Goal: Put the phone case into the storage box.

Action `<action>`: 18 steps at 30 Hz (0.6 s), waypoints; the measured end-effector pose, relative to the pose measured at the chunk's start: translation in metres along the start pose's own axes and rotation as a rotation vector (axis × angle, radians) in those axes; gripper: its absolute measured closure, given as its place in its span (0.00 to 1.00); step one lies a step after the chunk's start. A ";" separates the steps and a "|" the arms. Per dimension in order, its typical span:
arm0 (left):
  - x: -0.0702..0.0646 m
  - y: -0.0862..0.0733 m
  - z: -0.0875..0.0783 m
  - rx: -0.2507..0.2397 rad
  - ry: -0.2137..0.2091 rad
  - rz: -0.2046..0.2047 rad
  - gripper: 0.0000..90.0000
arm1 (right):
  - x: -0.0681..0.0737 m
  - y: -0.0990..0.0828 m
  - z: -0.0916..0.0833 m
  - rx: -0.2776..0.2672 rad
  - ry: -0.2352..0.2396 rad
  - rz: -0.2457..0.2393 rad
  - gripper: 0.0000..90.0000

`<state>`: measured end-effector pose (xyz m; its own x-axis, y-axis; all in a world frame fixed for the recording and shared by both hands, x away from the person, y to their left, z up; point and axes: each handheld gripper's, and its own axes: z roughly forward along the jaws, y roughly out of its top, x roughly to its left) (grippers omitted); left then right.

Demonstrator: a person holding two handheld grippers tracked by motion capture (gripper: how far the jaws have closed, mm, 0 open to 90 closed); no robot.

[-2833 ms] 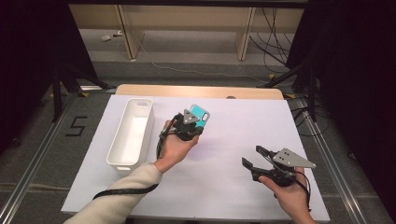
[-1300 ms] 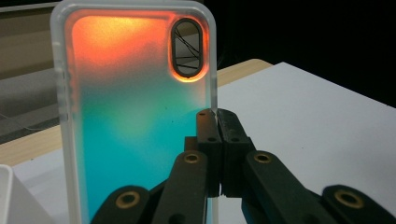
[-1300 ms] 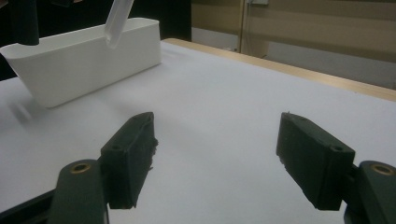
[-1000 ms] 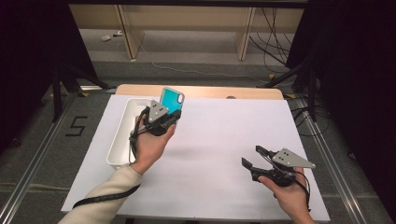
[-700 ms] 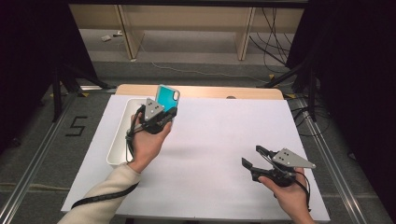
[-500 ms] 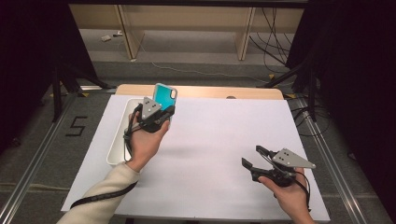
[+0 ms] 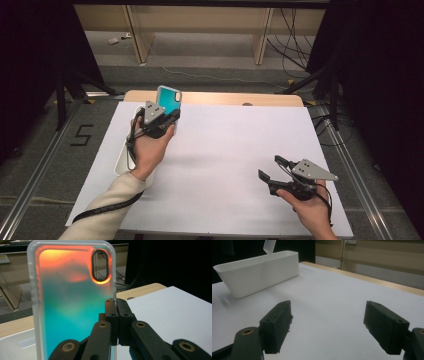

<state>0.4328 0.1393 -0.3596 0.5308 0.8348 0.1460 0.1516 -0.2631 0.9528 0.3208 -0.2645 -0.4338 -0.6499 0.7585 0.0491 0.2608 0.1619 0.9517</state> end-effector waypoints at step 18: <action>0.020 0.001 -0.007 -0.028 0.052 -0.055 0.98 | 0.000 0.000 0.000 0.011 -0.007 -0.014 0.22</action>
<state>0.4380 0.1588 -0.3535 0.4786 0.8716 0.1061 0.1558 -0.2032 0.9667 0.3205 -0.2645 -0.4338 -0.6485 0.7605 0.0333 0.2592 0.1794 0.9490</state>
